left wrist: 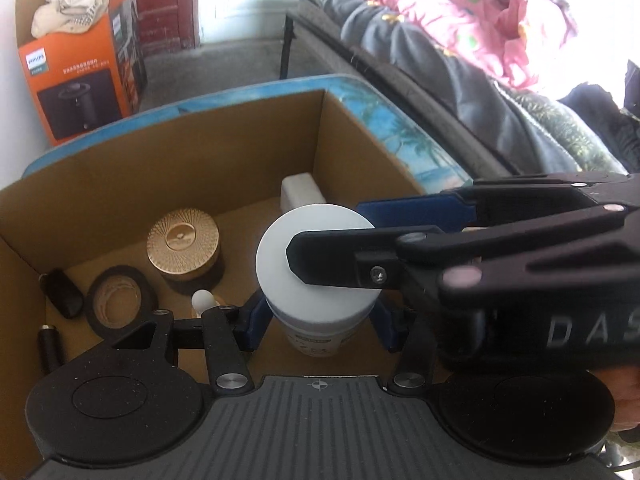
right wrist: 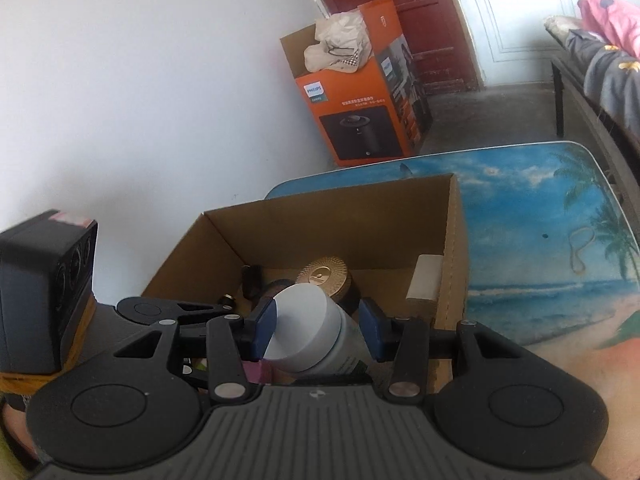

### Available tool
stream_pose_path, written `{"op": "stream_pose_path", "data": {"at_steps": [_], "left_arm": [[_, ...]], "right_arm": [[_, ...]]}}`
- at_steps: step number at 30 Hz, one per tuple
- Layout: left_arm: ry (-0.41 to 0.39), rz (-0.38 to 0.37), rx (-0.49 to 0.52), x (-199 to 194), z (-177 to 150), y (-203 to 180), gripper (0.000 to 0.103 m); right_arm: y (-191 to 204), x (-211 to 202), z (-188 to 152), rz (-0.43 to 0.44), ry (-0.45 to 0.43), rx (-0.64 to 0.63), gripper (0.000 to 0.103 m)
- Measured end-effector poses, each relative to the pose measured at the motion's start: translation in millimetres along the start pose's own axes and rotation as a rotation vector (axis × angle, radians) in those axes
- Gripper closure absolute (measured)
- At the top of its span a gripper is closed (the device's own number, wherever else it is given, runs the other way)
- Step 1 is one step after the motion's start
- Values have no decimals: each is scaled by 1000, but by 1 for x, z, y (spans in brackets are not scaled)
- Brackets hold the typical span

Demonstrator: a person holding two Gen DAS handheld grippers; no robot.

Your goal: Organize rigid objects

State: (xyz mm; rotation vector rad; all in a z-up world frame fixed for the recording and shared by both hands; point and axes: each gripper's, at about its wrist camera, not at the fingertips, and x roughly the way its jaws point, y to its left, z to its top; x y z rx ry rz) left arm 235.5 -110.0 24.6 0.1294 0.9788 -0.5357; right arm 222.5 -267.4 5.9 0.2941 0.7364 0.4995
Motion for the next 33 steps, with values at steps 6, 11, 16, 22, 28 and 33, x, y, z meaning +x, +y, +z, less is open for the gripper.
{"op": "stream_pose_path", "data": {"at_steps": [6, 11, 16, 22, 28, 33], "left_arm": [[39, 8, -13, 8, 3, 2, 50], [35, 21, -6, 14, 4, -2, 48], [10, 7, 3, 12, 2, -7, 39], [-101, 32, 70, -7, -2, -19, 25], [-222, 55, 104, -43, -11, -30, 17], [-352, 41, 67, -91, -35, -30, 2]], "right_arm": [[-4, 5, 0, -30, 6, -33, 54], [-7, 4, 2, -42, -8, -44, 53], [-9, -1, 0, -34, -28, -47, 49], [-10, -18, -2, -26, -81, -28, 44], [-1, -64, -3, -15, -204, 8, 34], [19, -113, -14, -56, -332, -13, 0]]}}
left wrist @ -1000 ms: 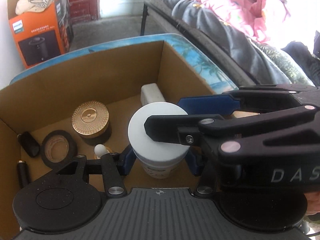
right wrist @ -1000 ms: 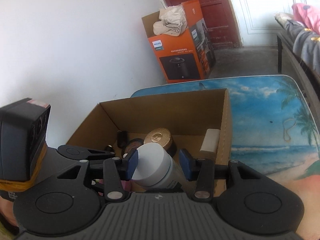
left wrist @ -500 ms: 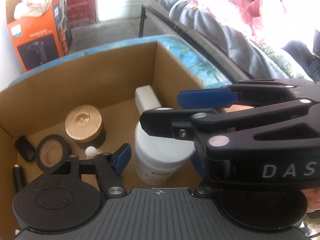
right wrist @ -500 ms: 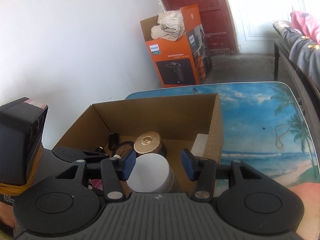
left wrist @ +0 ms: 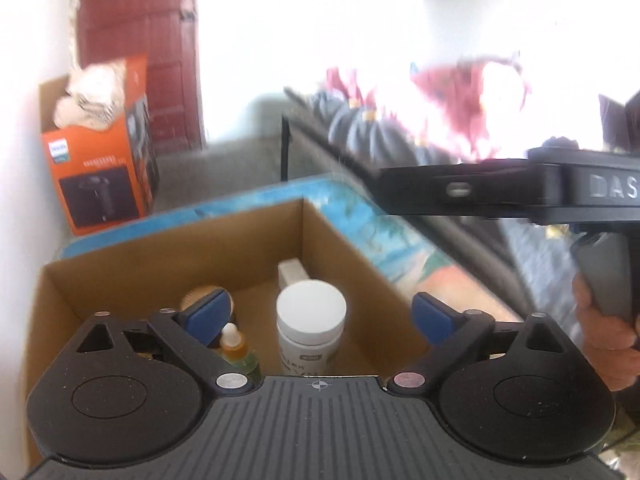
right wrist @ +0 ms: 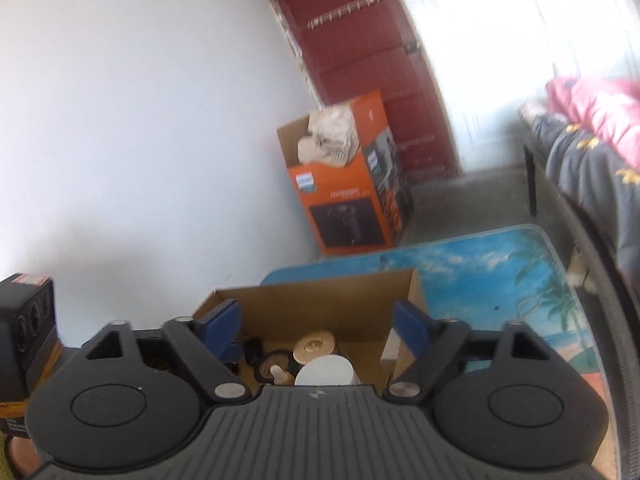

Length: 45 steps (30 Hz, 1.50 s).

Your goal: Organize rigid objects

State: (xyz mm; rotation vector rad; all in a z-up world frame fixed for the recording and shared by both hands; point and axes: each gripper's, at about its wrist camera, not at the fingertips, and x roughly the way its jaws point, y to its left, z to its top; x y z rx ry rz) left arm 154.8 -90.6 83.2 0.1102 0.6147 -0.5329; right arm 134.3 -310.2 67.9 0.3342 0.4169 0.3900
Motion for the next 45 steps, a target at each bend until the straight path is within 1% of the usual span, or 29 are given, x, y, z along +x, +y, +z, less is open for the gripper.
{"op": "stream_pose_path", "data": {"at_steps": [2, 5, 8, 11, 13, 17, 19, 21, 23, 27, 29, 33, 38, 45], "left_arm": [[-46, 8, -26, -21, -5, 2, 0], [-106, 50, -78, -49, -14, 7, 0], [-121, 115, -148, -66, -22, 14, 0], [-87, 194, -212, -72, -32, 24, 0], [-52, 259, -240, -75, -41, 31, 0], [7, 385, -247, -71, -52, 39, 0], [21, 414, -262, -71, -55, 44, 0], [14, 410, -283, -72, -57, 49, 0], [8, 408, -292, -75, -61, 53, 0], [33, 409, -252, -71, -64, 52, 0], [27, 415, -258, -72, -68, 52, 0], [22, 390, -269, -76, -69, 53, 0], [27, 429, -240, -73, -68, 52, 0], [51, 429, -235, -66, -67, 56, 0]], "right_arm": [[7, -15, -3, -9, -22, -12, 0], [16, -28, -13, -33, -17, -5, 0], [22, -35, -27, -61, -1, 13, 0], [32, -38, -42, -136, 9, 4, 0], [39, -38, -51, -187, 24, -16, 0], [50, -34, -65, -252, 62, -38, 0], [56, -29, -70, -283, 77, -49, 0], [63, -22, -74, -333, 94, -69, 0], [71, -15, -78, -355, 103, -86, 0], [78, -2, -83, -329, 133, -83, 0], [81, 6, -86, -336, 149, -81, 0], [85, 21, -87, -344, 177, -81, 0], [85, 31, -89, -357, 191, -83, 0], [81, 37, -90, -369, 205, -92, 0]]}}
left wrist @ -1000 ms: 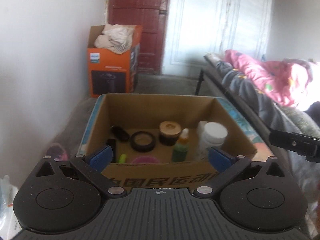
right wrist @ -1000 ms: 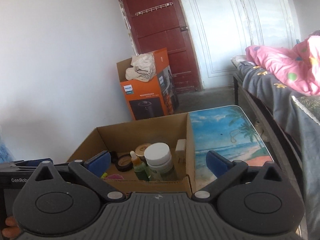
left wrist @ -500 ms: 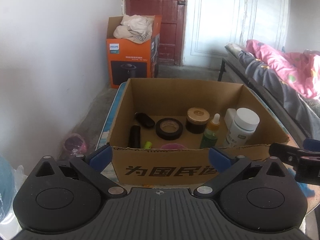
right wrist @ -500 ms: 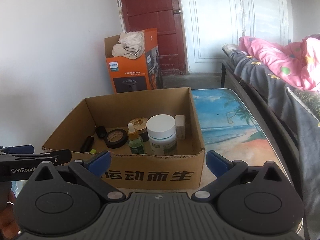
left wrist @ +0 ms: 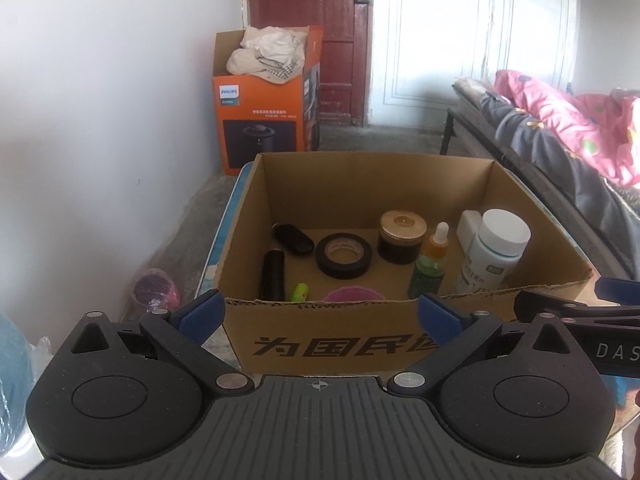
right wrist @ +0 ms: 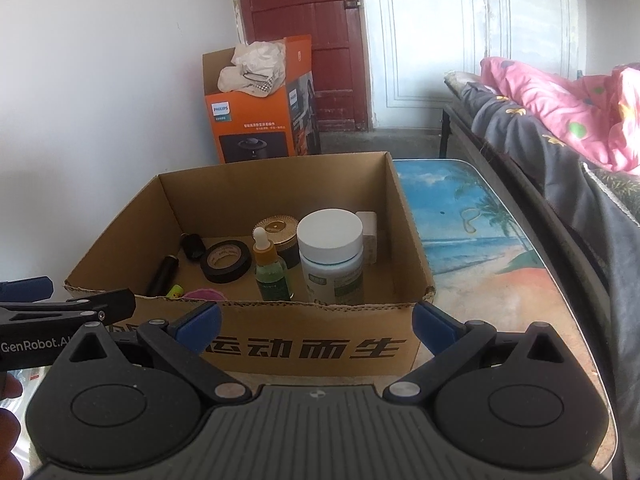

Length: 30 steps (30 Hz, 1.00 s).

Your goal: Organize rigid objects

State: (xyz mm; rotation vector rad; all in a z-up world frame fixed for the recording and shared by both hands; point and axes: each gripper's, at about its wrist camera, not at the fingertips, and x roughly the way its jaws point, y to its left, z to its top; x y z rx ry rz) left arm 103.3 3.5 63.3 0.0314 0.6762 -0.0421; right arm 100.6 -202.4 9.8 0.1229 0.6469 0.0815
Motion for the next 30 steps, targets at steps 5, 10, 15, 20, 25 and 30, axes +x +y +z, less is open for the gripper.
{"op": "stream_pose_path", "data": {"at_steps": [5, 10, 15, 20, 25, 30], "left_arm": [[8, 0, 0, 1, 0, -1, 0], [15, 1, -4, 1, 1, -1, 0], [26, 4, -2, 2, 2, -2, 0], [34, 9, 0, 2, 3, -2, 1], [37, 7, -3, 2, 3, -3, 1], [43, 0, -7, 4, 3, -3, 1]], "right_arm": [[1, 0, -1, -12, -6, -10, 0], [0, -2, 0, -16, -11, -12, 0], [0, -2, -1, -20, -11, -18, 0], [-1, -2, -1, -20, -11, -18, 0], [-1, -2, -1, -20, -10, -18, 0], [-2, -2, -1, -23, -8, -19, 0]]}}
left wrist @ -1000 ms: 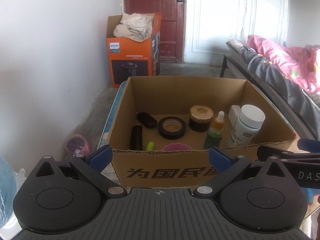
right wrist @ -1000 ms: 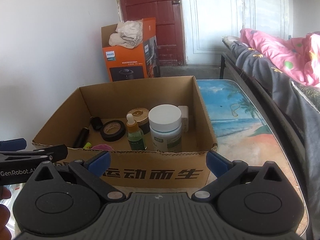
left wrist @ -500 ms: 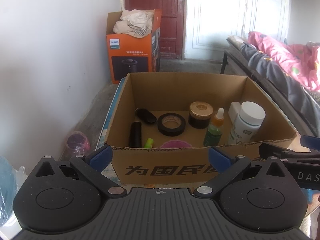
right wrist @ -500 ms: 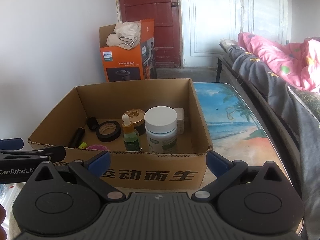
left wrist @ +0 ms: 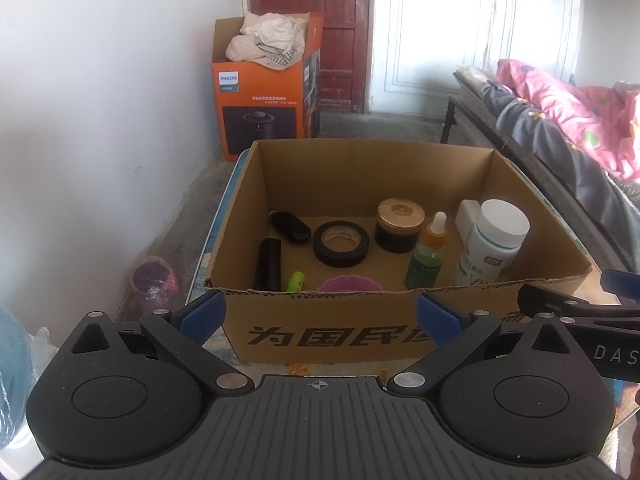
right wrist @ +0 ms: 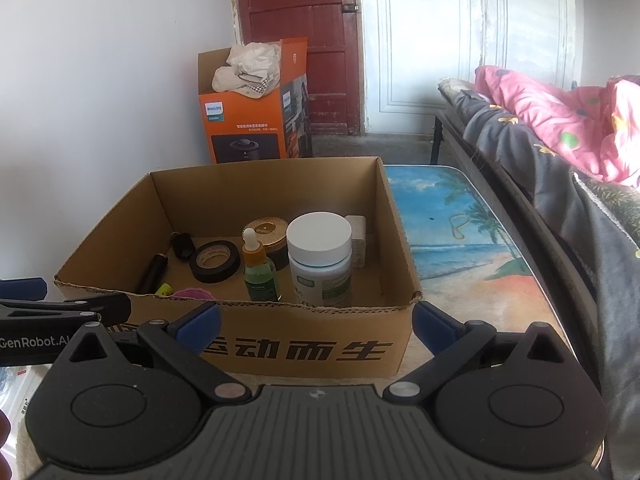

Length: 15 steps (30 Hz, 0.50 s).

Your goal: Organize rigid objects

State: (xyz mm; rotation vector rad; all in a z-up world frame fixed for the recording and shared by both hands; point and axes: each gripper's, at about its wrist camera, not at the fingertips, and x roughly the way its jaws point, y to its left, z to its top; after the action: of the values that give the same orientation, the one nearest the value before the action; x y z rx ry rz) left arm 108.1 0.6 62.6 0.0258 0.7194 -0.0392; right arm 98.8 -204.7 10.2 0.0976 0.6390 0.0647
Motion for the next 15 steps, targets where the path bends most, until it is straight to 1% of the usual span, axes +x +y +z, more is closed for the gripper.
{"op": "stream_pose_path", "data": {"at_steps": [15], "left_arm": [[2, -1, -1, 0, 0, 0, 2]], "right_arm": [[-2, 0, 1, 1, 4, 3, 0]]}}
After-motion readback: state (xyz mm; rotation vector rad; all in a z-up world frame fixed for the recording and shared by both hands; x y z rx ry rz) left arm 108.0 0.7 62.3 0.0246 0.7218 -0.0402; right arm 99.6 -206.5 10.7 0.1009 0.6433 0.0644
